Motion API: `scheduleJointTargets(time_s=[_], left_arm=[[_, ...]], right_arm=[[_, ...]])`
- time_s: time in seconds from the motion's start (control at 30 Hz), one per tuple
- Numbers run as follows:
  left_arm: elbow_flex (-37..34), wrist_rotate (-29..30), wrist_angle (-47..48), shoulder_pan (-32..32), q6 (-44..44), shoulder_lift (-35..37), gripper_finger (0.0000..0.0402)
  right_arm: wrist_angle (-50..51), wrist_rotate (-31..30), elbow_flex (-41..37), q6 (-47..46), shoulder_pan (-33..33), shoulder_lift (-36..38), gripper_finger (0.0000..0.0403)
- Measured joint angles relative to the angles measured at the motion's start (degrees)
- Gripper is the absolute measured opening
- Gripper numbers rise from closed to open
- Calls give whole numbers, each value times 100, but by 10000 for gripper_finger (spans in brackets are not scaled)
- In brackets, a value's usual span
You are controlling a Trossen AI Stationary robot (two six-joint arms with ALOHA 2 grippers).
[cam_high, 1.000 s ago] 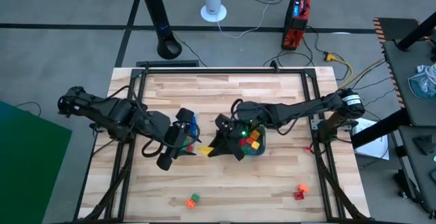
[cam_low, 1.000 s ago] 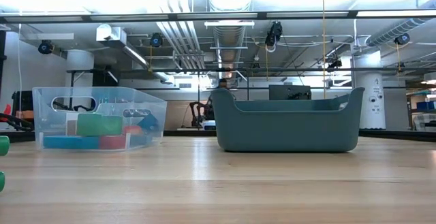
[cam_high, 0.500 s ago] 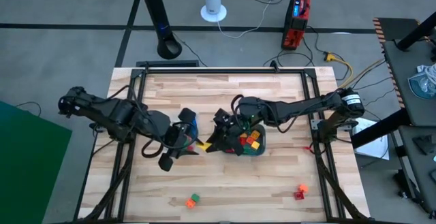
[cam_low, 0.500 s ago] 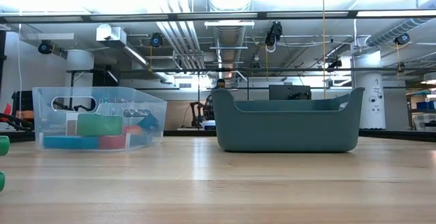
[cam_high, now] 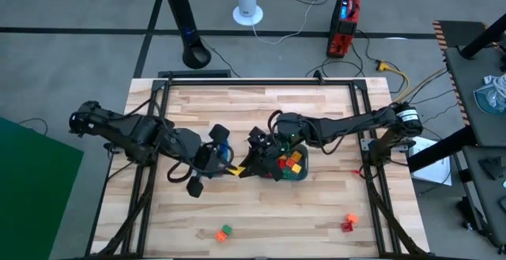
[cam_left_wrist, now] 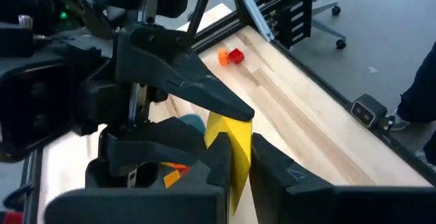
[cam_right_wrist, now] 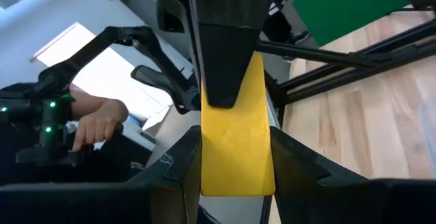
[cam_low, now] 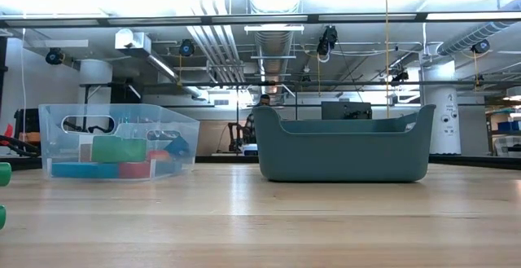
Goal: Sort blocks by size
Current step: Put the yellow triangular block into the transparent bin
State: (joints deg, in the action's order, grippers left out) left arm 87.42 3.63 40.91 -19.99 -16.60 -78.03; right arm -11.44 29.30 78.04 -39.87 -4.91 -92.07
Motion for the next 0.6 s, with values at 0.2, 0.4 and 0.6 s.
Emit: scheduleJointTargets(time_s=[0.2,0.4,0.6], left_arm=[[13,492,926,108,357,285,11],[-207,764,2787,861,1364,482,10],[-1468,723,3006,1776,1739,588,12]], right_arm=[[224,-180,7,-1,125,37,208],[770,-516,9,-173,344,111,289],[929,-1233,9,-58,361,109,298]])
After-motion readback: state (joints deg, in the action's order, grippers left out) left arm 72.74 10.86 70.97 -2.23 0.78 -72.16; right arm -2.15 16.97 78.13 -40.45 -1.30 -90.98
